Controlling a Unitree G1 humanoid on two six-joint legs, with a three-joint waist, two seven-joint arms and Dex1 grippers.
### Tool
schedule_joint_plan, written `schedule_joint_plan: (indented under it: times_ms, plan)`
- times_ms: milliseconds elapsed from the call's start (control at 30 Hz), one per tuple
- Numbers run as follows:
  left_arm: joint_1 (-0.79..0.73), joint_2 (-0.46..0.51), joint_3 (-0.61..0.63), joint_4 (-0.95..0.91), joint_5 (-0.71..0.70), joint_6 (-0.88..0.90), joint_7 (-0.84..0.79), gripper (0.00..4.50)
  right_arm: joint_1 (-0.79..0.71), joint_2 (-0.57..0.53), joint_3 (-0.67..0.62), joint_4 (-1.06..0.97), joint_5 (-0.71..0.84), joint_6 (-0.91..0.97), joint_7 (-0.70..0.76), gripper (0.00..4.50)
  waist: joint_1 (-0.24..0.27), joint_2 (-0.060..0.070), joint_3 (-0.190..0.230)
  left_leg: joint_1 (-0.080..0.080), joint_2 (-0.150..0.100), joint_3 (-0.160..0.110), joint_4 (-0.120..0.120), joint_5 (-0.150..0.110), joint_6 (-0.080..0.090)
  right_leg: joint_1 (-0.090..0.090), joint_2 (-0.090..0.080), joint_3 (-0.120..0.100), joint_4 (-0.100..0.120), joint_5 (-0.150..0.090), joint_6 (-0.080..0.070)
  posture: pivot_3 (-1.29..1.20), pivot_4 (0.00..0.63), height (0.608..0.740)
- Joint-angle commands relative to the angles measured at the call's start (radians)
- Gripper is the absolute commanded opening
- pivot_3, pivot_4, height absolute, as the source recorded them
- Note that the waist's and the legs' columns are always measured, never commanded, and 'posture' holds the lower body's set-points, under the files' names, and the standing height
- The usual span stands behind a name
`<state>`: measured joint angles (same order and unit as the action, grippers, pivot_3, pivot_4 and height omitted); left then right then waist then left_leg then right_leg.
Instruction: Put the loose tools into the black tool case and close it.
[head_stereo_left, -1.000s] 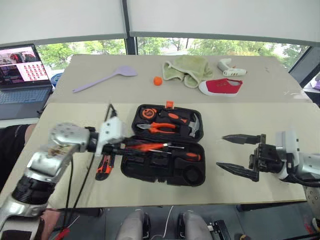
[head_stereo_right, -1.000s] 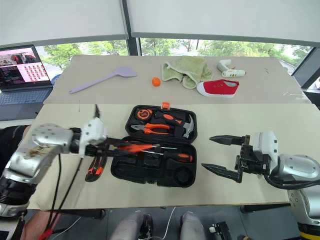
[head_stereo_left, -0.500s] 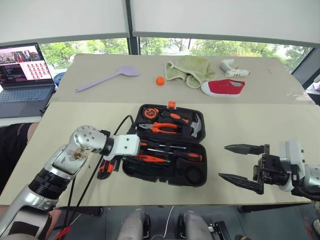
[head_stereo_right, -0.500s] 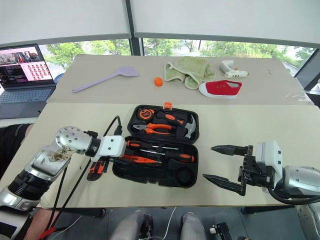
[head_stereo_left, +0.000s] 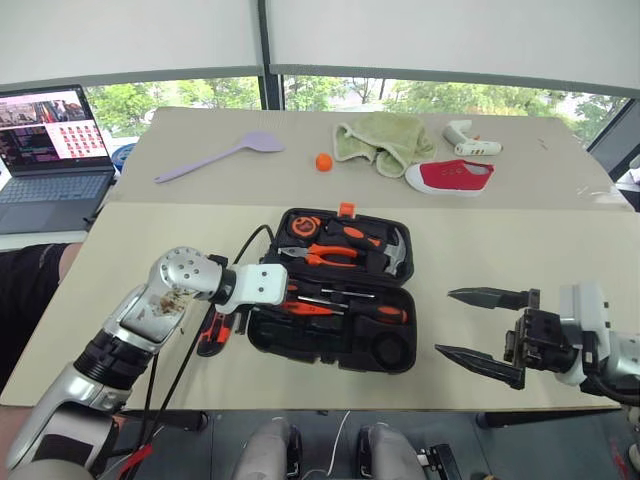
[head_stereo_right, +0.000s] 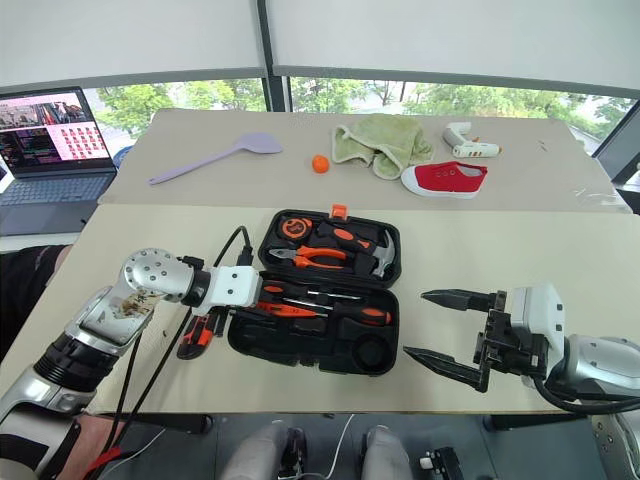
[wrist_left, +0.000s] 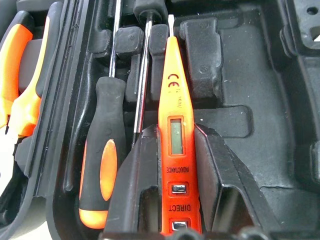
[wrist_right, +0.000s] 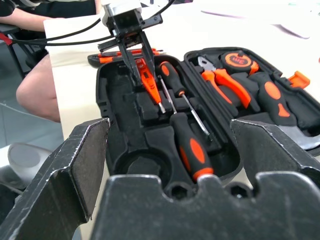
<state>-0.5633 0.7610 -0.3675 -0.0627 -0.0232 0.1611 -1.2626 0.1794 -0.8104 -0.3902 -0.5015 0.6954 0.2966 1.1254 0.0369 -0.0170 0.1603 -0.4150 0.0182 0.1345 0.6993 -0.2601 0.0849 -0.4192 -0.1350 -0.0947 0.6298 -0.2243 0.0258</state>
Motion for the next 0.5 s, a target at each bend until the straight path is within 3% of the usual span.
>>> schedule_joint_plan:
  times_ms: [33, 233, 433, 500]
  plan:
    - [-0.006, 0.017, -0.018, 0.035, 0.043, -0.025, -0.019, 0.63, -0.015, 0.005, 0.002, -0.024, 0.03, 0.007, -0.011, 4.5, 0.0, 0.0, 0.0, 0.0, 0.0, 0.0, 0.0, 0.0, 0.0, 0.0, 0.0, 0.0, 0.0, 0.0, 0.0, 0.0, 0.15, 0.74]
    - [0.0, 0.0, -0.026, 0.03, 0.004, -0.002, -0.063, 0.63, -0.029, 0.001, 0.012, -0.011, 0.025, 0.003, -0.015, 4.5, -0.001, 0.0, 0.0, 0.0, 0.0, 0.0, 0.0, 0.0, 0.0, 0.0, 0.0, 0.0, 0.0, 0.0, 0.0, 0.0, 0.15, 0.74]
    - [-0.008, -0.064, 0.067, 0.033, -0.099, -0.065, -0.032, 2.84, -0.066, 0.004, 0.034, 0.016, 0.012, -0.004, -0.014, 4.5, -0.001, 0.0, 0.0, 0.0, 0.0, 0.0, 0.0, 0.0, 0.0, 0.0, 0.0, 0.0, 0.0, 0.0, 0.0, 0.0, 0.15, 0.74]
    - [-0.008, -0.074, 0.107, 0.016, -0.154, -0.05, -0.041, 2.84, -0.072, 0.006, 0.038, 0.02, 0.009, -0.005, -0.013, 4.5, 0.001, 0.0, 0.0, -0.001, 0.0, 0.0, 0.002, 0.0, 0.0, 0.0, 0.0, 0.0, 0.0, 0.0, 0.0, 0.0, 0.15, 0.74]
